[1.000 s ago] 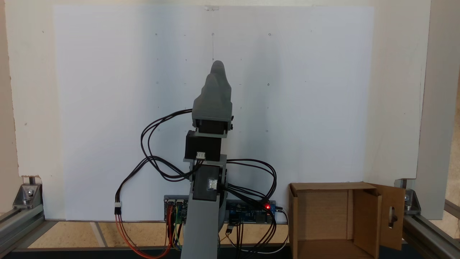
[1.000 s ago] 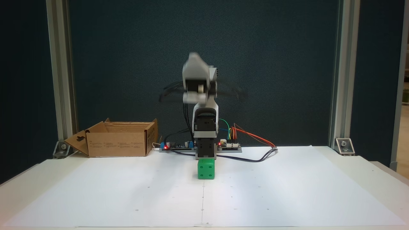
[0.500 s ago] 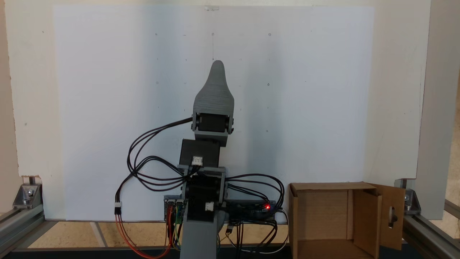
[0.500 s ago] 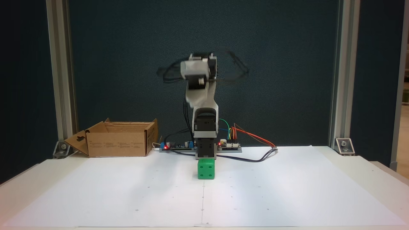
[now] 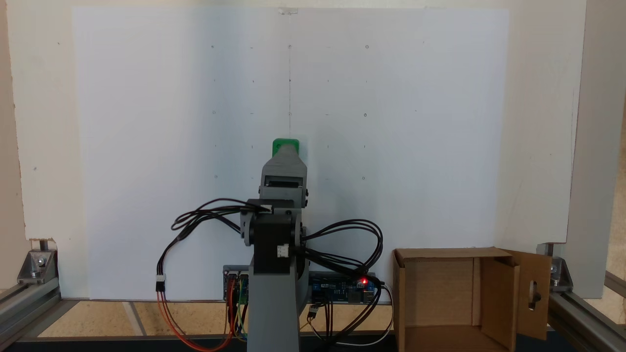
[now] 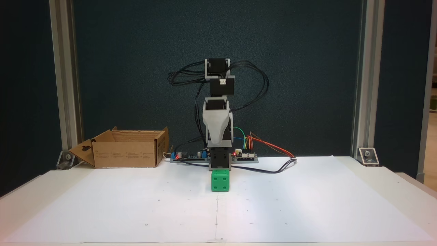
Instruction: Grasp a green dice and put it in the bin.
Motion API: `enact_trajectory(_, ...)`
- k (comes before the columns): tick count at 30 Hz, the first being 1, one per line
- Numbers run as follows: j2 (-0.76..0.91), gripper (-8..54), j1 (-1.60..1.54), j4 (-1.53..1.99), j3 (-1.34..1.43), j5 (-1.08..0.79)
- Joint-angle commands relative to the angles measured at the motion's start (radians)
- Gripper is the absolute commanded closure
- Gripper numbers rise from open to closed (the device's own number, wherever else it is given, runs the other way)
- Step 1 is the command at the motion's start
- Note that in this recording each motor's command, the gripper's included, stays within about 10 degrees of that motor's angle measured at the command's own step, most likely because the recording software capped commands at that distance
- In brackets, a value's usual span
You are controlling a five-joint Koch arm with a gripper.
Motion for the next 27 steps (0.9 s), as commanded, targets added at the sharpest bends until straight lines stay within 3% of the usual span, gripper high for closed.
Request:
enact_trajectory(1,-0.021,0.8,0.000,0.146,-0.048,0.041)
enact_trajectory(14,-0.166,1.0,0.003,-0.121,-0.048,0.063)
enact_trajectory(27,-0.222,1.0,0.012,-0.170,-0.029,0.094)
